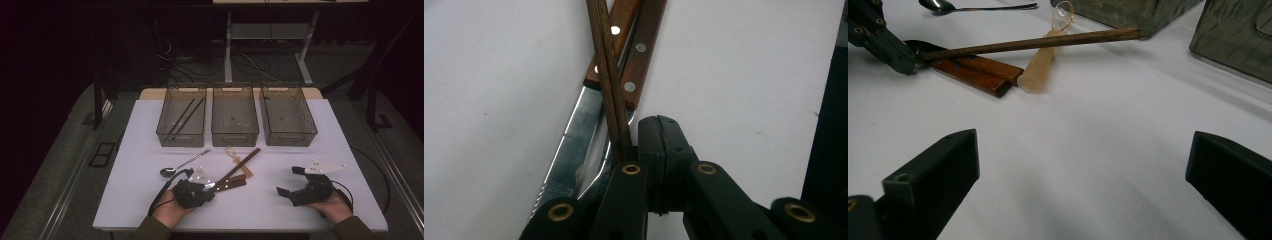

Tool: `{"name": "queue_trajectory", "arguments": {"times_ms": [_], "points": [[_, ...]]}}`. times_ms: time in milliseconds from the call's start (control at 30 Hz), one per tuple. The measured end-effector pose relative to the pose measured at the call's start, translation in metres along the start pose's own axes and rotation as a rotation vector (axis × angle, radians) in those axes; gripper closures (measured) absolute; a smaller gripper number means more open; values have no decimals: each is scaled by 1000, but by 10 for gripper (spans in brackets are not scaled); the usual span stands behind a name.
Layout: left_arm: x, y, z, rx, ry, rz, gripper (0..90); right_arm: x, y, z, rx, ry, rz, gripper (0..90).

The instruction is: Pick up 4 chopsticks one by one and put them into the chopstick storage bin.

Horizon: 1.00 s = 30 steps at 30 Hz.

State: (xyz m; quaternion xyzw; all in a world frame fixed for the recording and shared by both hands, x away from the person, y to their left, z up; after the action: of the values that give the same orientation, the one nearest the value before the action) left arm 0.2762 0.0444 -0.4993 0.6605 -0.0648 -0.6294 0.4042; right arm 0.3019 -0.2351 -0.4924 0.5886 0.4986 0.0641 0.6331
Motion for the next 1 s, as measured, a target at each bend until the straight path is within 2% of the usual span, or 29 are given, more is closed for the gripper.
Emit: {"name": "queue_trajectory", "arguments": {"times_ms": [100, 233, 367, 567, 700, 1000], "points": [[0, -1, -2, 1, 7, -3, 894, 0, 0, 0, 0, 0, 0, 7], [-1, -2, -4, -22, 16, -9, 894, 0, 0, 0, 0, 1, 1, 7], [-5, -2, -7, -13, 20, -6, 894, 0, 0, 0, 0, 0, 1, 7], [-7, -2, -12, -45, 33, 14, 894, 0, 0, 0, -1, 0, 1, 7], [-9, -3, -14, -45, 39, 11, 895, 0, 0, 0, -1, 1, 1, 7], [-13, -6, -23, -73, 65, 16, 894, 0, 1, -1, -1, 2, 3, 7]]}}
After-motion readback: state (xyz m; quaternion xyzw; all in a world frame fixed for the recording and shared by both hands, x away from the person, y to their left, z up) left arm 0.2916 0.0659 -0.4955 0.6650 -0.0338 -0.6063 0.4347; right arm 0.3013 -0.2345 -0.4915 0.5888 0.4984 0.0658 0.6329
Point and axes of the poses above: each handheld gripper's, and its own axes: x roughly forward along the jaws, y roughly out of its top, z roughly to its right, the point moved 8 cm from there along x, roughly forward along the jaws, and after that the axes turned 1 degree about x, right-handed, at the moved point
